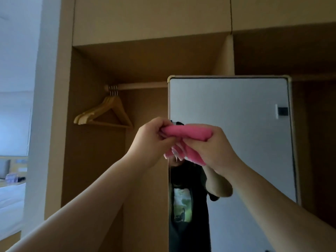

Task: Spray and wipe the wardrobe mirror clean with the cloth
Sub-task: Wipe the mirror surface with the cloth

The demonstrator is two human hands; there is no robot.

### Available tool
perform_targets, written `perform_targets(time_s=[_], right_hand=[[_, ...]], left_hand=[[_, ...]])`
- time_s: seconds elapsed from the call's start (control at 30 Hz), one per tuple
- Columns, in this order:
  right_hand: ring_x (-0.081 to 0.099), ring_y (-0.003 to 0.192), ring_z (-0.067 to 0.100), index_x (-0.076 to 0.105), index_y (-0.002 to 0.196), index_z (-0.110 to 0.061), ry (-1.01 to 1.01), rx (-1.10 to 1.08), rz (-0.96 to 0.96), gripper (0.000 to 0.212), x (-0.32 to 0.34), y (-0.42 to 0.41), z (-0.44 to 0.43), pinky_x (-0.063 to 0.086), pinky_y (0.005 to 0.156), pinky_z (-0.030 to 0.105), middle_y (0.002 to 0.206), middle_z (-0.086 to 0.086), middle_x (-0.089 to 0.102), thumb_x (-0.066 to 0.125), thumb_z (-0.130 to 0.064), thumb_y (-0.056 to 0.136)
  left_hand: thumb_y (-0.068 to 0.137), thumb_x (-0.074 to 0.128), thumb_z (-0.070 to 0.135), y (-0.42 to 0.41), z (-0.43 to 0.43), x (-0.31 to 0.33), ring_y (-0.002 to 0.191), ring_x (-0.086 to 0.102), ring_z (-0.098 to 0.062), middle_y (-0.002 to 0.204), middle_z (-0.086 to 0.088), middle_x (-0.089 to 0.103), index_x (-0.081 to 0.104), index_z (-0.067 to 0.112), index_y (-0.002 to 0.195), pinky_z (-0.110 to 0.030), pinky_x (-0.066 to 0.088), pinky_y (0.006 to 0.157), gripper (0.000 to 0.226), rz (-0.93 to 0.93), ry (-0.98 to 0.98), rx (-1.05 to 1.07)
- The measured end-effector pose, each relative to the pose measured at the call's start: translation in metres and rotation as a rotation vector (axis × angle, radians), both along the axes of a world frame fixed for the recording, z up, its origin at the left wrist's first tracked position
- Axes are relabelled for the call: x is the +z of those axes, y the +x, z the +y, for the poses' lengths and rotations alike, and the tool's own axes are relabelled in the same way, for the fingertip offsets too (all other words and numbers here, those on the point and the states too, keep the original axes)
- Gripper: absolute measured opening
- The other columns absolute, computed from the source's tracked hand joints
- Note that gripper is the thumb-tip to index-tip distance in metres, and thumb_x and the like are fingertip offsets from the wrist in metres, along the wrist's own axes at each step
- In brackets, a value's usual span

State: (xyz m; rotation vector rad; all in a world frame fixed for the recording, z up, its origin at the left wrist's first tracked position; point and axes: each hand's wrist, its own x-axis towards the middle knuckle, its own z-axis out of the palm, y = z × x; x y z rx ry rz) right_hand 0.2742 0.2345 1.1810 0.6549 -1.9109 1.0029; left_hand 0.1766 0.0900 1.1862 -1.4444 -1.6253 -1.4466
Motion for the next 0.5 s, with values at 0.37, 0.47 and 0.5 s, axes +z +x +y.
perform_targets(time_s=[0.37,0.47,0.5], right_hand=[[0.063,0.074,0.009,0.072,0.092,-0.014,0.325,-0.698,0.385,0.020,0.157,0.012,0.029,0.056,0.062,0.031,0.079,0.001,0.068,0.053,-0.010,0.095],[0.047,0.065,-0.002,0.069,0.083,-0.024,0.528,-0.872,0.481,0.021,0.185,0.009,0.026,0.031,0.055,0.015,0.070,-0.015,0.053,0.054,-0.017,0.095],[0.047,0.065,0.001,0.068,0.081,-0.026,0.568,-0.921,0.476,0.022,0.190,0.005,0.026,0.029,0.056,0.015,0.071,-0.015,0.051,0.055,-0.017,0.095]], left_hand=[[0.083,0.071,0.023,-0.018,0.014,0.073,0.084,0.058,-0.008,0.091,0.012,0.061,0.057,0.028,0.102,-0.023,0.052,0.071,0.024,0.112,0.086,0.445],[0.087,0.065,0.018,-0.023,0.027,0.070,0.089,0.060,-0.012,0.100,0.005,0.064,0.059,0.021,0.113,-0.028,0.054,0.077,0.027,0.073,0.071,0.497],[0.088,0.062,0.017,-0.024,0.032,0.067,0.090,0.060,-0.012,0.101,0.004,0.063,0.059,0.020,0.114,-0.029,0.054,0.078,0.026,0.072,0.062,0.508]])
